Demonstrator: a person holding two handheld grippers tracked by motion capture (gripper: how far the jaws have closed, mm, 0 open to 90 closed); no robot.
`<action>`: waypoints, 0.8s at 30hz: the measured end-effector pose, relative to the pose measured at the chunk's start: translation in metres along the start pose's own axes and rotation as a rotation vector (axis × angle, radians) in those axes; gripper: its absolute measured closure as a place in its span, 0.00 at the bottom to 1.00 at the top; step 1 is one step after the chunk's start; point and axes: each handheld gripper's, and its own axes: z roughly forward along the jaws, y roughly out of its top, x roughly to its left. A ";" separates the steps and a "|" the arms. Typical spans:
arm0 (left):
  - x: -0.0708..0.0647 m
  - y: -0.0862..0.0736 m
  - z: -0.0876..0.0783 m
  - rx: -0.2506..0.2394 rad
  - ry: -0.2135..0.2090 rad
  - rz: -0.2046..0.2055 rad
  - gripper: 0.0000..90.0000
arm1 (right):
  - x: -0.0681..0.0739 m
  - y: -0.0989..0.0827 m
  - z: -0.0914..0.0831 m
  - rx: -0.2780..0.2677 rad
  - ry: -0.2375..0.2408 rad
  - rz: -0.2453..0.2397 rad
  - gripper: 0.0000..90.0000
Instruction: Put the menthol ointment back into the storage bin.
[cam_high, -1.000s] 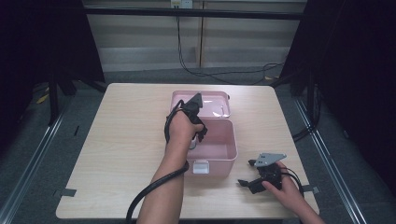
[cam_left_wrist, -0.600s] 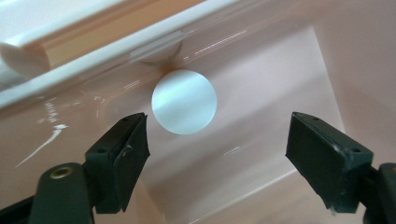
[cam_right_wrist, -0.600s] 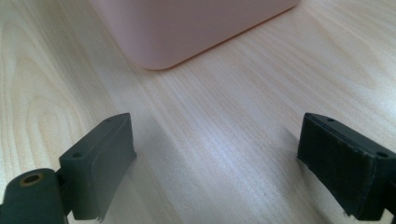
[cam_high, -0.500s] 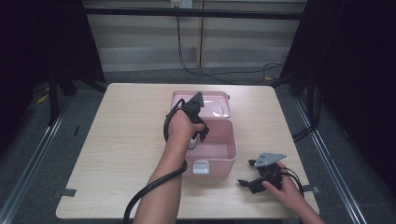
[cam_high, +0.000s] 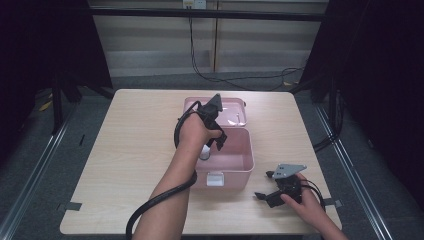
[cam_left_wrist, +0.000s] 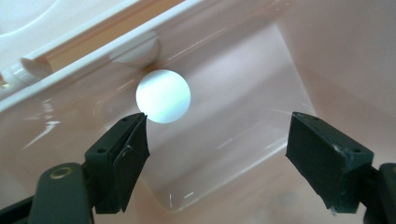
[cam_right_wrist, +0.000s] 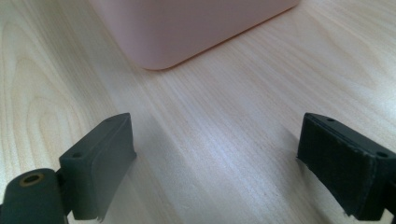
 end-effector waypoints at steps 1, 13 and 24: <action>-0.001 -0.001 -0.003 -0.003 0.000 0.002 0.23 | 0.000 0.000 0.000 0.000 0.000 -0.001 0.12; -0.001 -0.013 -0.033 0.019 -0.025 0.065 0.23 | 0.000 0.000 0.000 0.004 0.002 0.002 0.12; 0.006 -0.030 -0.056 -0.008 -0.034 0.149 0.23 | 0.000 0.000 0.000 0.000 0.000 0.002 0.12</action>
